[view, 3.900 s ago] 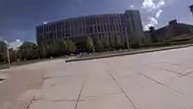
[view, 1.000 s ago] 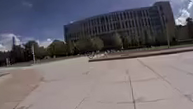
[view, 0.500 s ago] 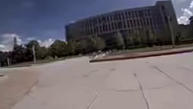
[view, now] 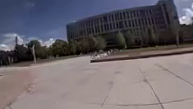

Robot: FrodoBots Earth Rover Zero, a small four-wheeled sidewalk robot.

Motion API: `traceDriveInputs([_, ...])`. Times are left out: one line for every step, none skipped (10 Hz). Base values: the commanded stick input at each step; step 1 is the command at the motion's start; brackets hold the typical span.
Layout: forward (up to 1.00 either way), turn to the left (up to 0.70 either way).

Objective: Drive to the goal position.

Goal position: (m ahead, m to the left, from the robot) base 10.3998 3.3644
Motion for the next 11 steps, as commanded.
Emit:
traceDriveInputs([0.85,0.06])
traceDriveInputs([0.85,0.14])
traceDriveInputs([0.85,0.22])
traceDriveInputs([0.85,0.30])
traceDriveInputs([0.85,0.35])
traceDriveInputs([0.85,0.35])
traceDriveInputs([0.85,0.23])
traceDriveInputs([0.85,0.09])
traceDriveInputs([0.85,0.02])
traceDriveInputs([0.85,0.01])
traceDriveInputs([0.85,0.01])
